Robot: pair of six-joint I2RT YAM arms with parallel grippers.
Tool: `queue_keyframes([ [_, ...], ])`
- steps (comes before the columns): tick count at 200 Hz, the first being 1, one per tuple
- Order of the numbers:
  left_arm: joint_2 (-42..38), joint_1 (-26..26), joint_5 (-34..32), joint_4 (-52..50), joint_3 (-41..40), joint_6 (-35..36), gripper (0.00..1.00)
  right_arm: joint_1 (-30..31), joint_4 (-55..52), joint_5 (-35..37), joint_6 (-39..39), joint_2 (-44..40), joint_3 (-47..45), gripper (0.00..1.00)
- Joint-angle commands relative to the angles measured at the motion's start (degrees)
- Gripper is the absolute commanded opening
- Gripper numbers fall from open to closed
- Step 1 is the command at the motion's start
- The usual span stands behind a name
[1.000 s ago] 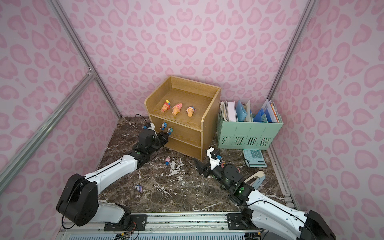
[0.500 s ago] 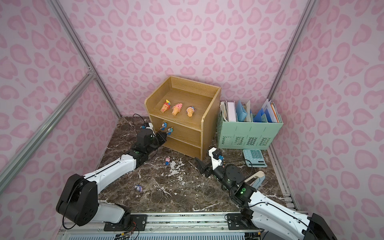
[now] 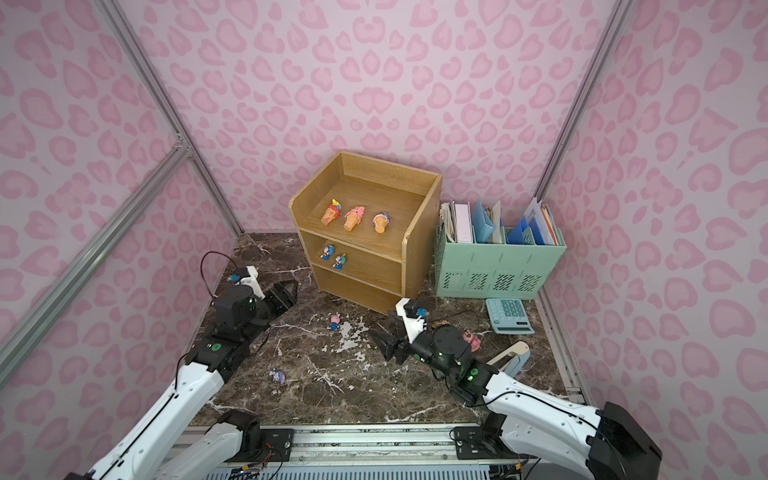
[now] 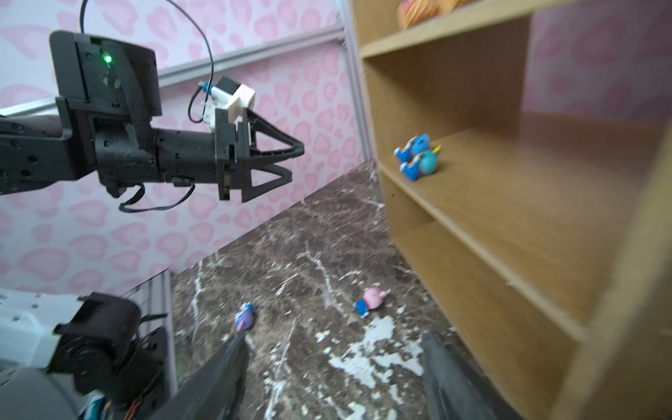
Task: Organize plastic toys on shelves
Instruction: Adjust the plastic toy on the shelf, then pick up the plastic toy at the center of the board.
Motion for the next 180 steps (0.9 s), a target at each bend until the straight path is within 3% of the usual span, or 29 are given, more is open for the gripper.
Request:
queue_keyframes([
  [1,-1.90,1.74,6.66,-3.93,-4.99,0.71,0.79,4.22,0.45,2.70,4.66,8.27,4.88,0.77],
  [25,1.91,1.69,14.66,-7.86,-4.95,3.52,0.78,5.98,3.15,4.02,8.95,16.20,6.91,0.76],
  [38,5.32,0.80,14.79,-12.76,-2.54,7.20,0.78,6.02,5.14,4.46,10.51,18.58,6.53,0.76],
  [73,13.12,-5.84,8.56,-10.95,-1.46,11.51,0.77,5.26,9.67,4.63,11.66,20.16,4.25,0.76],
  [120,25.89,-14.35,-1.67,-2.87,2.21,12.32,0.73,3.02,9.64,6.06,11.83,15.18,-0.19,0.76],
  [180,33.85,-15.89,-7.19,13.25,0.17,12.71,0.69,1.17,10.51,5.32,11.89,12.14,-3.44,0.76],
])
